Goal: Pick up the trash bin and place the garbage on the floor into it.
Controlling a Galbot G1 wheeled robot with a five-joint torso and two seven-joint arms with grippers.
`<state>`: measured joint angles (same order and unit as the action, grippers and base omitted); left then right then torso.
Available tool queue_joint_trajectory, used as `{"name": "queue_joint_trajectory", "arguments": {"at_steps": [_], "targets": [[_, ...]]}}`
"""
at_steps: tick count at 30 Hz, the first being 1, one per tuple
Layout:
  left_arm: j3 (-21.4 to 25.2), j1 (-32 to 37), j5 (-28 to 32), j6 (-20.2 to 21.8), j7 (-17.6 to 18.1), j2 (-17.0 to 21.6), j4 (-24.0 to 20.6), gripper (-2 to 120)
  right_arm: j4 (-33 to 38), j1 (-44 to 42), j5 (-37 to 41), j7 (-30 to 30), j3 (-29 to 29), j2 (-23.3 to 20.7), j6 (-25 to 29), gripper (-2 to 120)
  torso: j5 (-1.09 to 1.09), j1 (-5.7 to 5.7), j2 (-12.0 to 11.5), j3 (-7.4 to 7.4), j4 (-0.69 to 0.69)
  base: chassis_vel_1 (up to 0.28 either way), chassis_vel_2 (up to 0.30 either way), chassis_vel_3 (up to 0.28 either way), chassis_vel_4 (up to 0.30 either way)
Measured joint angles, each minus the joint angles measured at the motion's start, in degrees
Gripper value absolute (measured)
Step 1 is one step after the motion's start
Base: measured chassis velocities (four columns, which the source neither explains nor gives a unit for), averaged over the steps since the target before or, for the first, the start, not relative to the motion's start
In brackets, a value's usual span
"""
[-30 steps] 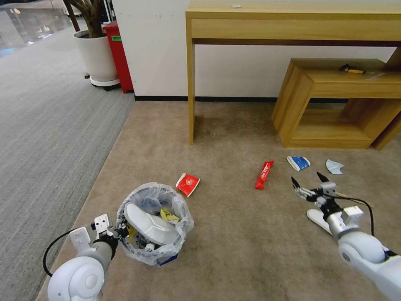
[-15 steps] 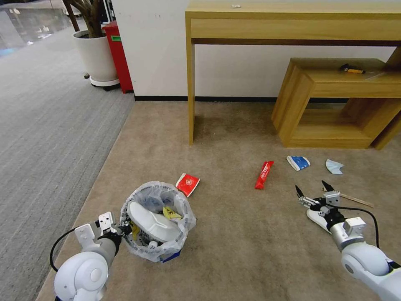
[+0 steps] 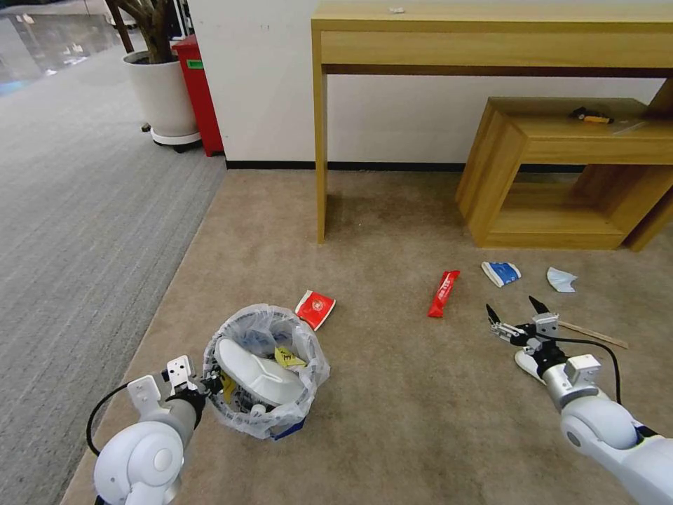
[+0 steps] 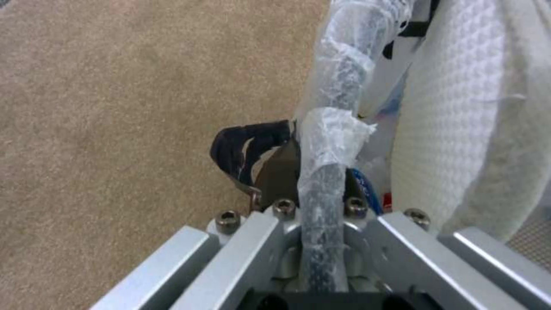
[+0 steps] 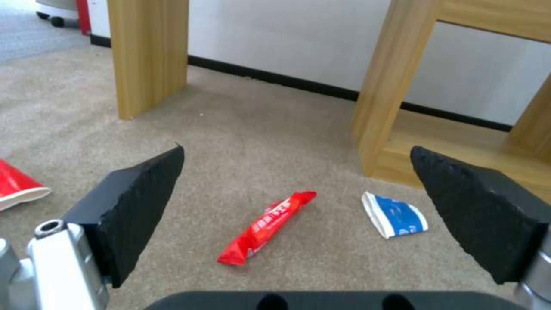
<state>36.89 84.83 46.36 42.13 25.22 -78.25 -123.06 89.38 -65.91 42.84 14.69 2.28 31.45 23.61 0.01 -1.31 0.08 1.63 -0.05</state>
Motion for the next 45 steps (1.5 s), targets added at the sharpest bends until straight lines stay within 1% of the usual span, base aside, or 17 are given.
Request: {"name": "queue_joint_trajectory", "arguments": {"at_steps": [16,21,33,37,45], "targets": [[0.0,0.2,-0.3,0.0,0.0,-0.5,0.0,0,-1.0,1.0,-0.8,-0.5,-1.4,0.6,0.7,100,0.0,0.0,0.0,0.0,0.0,0.022,0.015,-0.023,-0.023],[0.2,0.5,-0.4,0.0,0.0,-0.6,-0.2,0,-1.5,1.1,-1.2,-1.2,-1.6,0.8,1.9,100,0.0,0.0,0.0,0.0,0.01,0.007,0.006,-0.002,-0.01],[0.2,1.4,-1.4,0.0,-0.3,-1.4,-1.2,0,-1.4,0.9,-1.9,-1.6,-1.7,0.9,2.4,100,0.0,0.0,0.0,-0.01,0.0,-0.002,0.004,0.006,-0.004],[0.2,1.6,-1.5,0.0,-0.3,-1.6,-1.5,0,-1.3,0.7,-2.2,-1.7,-1.7,1.0,2.8,100,0.01,0.0,0.0,-0.01,0.01,-0.083,0.1,0.096,-0.11],[0.0,2.0,-2.0,0.0,-0.4,-2.3,-2.0,0,-1.8,0.7,-3.0,-2.7,-1.6,1.2,4.5,100,-0.01,-0.02,0.0,0.02,0.01,-0.186,0.177,0.173,-0.195]]}}
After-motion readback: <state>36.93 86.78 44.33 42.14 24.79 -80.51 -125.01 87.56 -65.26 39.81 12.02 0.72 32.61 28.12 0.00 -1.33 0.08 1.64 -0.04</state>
